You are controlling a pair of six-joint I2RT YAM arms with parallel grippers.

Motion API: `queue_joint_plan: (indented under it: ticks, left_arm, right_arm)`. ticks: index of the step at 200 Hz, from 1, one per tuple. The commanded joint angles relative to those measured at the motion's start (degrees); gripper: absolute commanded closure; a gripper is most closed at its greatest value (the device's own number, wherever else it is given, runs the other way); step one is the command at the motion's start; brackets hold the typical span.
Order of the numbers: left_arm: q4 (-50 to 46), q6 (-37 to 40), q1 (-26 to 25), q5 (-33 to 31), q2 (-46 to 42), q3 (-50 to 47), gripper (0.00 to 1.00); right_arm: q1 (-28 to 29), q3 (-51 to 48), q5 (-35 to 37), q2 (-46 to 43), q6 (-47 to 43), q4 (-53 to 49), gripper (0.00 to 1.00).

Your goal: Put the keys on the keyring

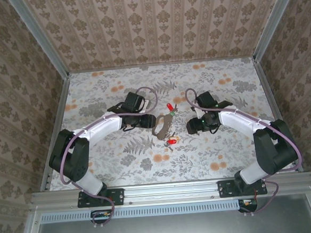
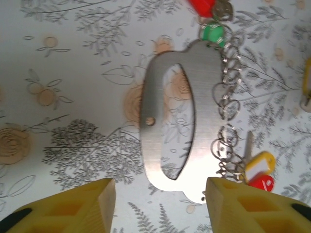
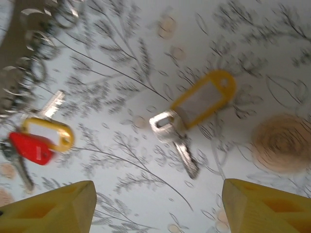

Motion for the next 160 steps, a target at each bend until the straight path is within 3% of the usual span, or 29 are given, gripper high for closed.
queue_joint_plan:
  ticks: [1, 74, 160]
  left_arm:
    - [-1.66, 1.59, 1.00, 2.71, -0.37, 1.99, 0.50]
    - [3.21, -1.37, 5.54, 10.54, -2.09, -1.98, 0.48]
    - [5.82, -0.90, 7.49, 12.71, -2.64, -2.87, 0.46]
  right_arm:
    - [2.11, 4.00, -4.11, 1.18, -4.06, 4.22, 0.33]
    - [6.15, 14.05, -9.95, 15.22, -10.08, 6.04, 0.47]
    - [7.22, 18.51, -11.84, 25.03, -8.79, 6.89, 0.57]
